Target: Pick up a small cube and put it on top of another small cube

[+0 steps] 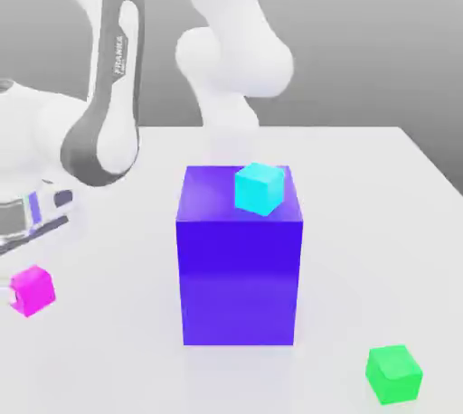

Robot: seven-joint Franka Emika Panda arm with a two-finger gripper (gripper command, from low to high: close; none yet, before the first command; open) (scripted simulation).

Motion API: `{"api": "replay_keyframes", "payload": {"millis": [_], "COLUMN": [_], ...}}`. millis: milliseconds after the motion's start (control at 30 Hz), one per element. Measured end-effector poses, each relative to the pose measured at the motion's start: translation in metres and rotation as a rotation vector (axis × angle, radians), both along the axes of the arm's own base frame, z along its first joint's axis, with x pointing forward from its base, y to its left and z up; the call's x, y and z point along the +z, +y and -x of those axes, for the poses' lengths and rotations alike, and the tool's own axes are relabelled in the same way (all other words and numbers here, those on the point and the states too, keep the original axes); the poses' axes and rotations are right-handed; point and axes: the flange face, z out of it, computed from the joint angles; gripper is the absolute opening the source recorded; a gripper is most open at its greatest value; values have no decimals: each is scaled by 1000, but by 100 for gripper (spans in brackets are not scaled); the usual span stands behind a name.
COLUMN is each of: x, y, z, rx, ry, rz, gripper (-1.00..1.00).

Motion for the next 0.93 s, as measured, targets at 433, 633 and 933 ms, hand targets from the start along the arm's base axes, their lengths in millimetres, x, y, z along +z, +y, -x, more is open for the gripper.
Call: {"api": "replay_keyframes", "payload": {"millis": [433, 633, 933], "x": [29, 40, -20], "y": [302, 440, 452], "z": [-90, -53, -42], "rx": [761, 1051, 1060], "ry": [-9, 9, 24], "rz": [1, 6, 10], "gripper": [-100, -100, 100]}}
